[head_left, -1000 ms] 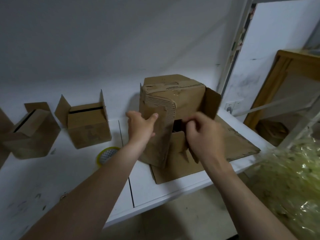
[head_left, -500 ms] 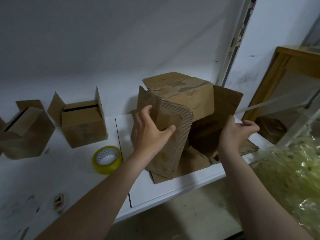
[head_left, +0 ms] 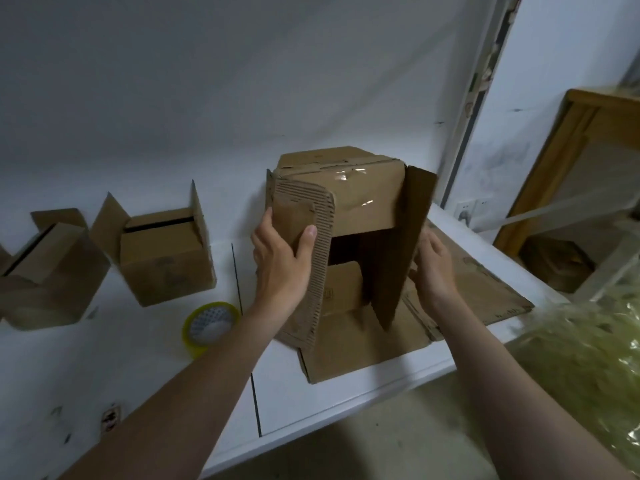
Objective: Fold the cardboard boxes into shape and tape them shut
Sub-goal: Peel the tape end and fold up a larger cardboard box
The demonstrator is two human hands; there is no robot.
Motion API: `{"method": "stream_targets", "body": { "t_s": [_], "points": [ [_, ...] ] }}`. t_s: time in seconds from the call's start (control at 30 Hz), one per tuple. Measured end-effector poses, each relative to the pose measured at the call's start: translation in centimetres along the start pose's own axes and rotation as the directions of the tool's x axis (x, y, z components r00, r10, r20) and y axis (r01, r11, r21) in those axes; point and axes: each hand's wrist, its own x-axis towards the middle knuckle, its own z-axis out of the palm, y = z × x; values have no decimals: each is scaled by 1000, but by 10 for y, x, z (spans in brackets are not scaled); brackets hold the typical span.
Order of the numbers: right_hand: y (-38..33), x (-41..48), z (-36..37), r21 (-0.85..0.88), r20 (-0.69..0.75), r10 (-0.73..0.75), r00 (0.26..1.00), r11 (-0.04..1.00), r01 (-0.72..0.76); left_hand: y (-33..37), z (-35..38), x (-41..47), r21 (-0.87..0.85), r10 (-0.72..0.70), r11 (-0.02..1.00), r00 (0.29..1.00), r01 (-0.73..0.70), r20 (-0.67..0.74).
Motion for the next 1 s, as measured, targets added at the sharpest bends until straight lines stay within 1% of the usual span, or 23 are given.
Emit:
{"method": "stream_targets", "body": {
  "t_s": [0.07,0.13,0.3,0.37,0.4,0.43,0.5,0.57,0.63,0.7,0.77,0.87,0.93,1.0],
  "points": [
    [7,6,7,-24,66,-64,996,998,65,1,-2,13,-37,-51,998,998,50,-40],
    [11,11,17,-48,129,-98,987,993,105,4,-4,29,-39,-92,995,992,89,-90],
    [17,31,43,-19,295,-110,949,992,121,0,-8,62,77,-123,988,985,133,-125],
    [23,38,55,-41,357,-155,921,983,181,-2,-3,70,141,-134,979,986,148,-104],
    [28,41,61,-62,359,-196,913,971,232,-2,0,73,180,-144,971,986,158,-89],
    [32,44,67,-73,328,-228,917,961,266,-2,3,75,217,-151,962,986,164,-76],
    [38,49,73,-85,237,-236,943,961,262,-6,5,81,261,-145,953,988,156,-61],
    [46,52,73,-106,222,-176,959,973,203,-18,1,83,252,-150,956,988,153,-32],
    [56,49,70,-140,263,-95,960,981,136,-33,-5,80,164,-206,967,978,197,37],
    [63,42,71,-181,301,-46,952,978,104,-44,-9,72,111,-236,968,968,226,87],
    [56,34,71,-201,293,-57,954,972,120,-42,-12,68,74,-205,977,975,199,89],
    [17,19,66,-217,199,-161,967,955,204,-19,-28,64,-2,-83,997,990,84,114],
    [-12,-1,62,-211,144,-218,965,946,246,3,-52,56,-46,-14,999,991,20,132],
    [-35,-31,65,-169,143,-240,960,950,262,20,-85,45,-83,33,996,991,-22,127]
  ]
}}
